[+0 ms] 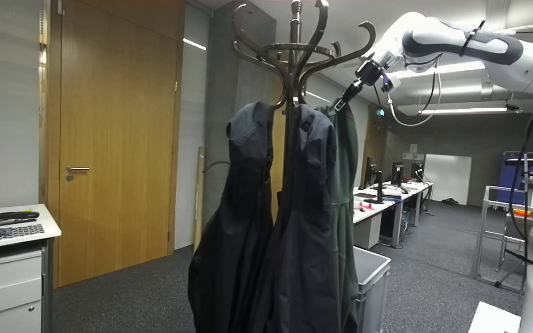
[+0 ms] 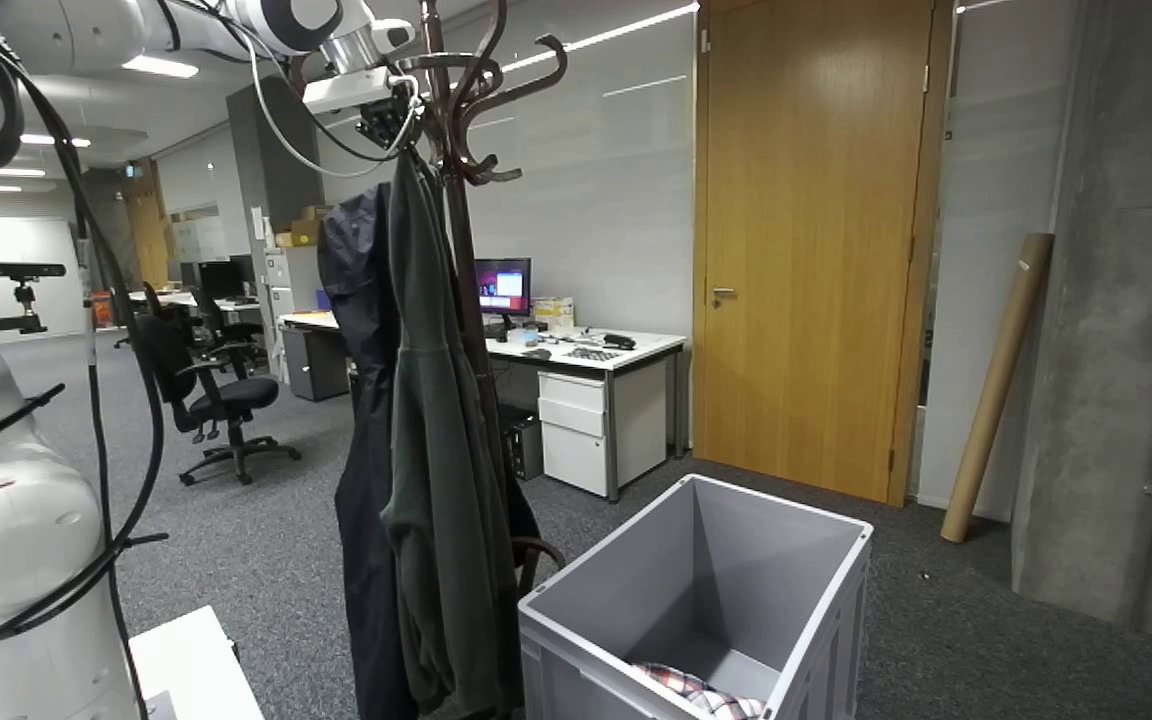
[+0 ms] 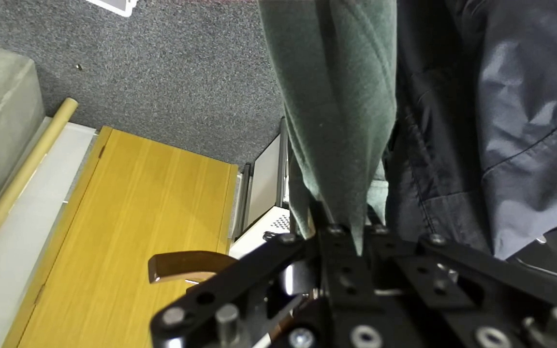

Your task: Unhang the green hoodie and hang it on the immediate hanger to the left

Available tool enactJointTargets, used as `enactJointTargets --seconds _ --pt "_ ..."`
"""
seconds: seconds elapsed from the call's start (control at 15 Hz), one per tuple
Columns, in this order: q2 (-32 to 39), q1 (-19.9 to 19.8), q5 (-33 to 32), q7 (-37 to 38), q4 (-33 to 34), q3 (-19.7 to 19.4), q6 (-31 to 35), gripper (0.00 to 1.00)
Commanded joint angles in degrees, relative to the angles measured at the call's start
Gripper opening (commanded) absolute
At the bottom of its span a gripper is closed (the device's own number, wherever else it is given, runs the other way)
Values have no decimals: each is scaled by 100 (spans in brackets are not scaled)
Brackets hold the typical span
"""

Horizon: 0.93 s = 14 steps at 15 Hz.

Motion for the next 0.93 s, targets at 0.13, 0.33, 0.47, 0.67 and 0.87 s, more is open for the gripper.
enactJointTargets --seconds 0.13,0.33,0.47,0.67,0.87 --pt "38 11 106 20 11 0 95 1" --pt "25 9 74 29 -54 13 54 1" --pt "-20 16 56 45 -135 33 47 1" --pt "-39 24 51 9 -212 47 67 1" --pt "-32 25 29 -10 -230 60 59 31"
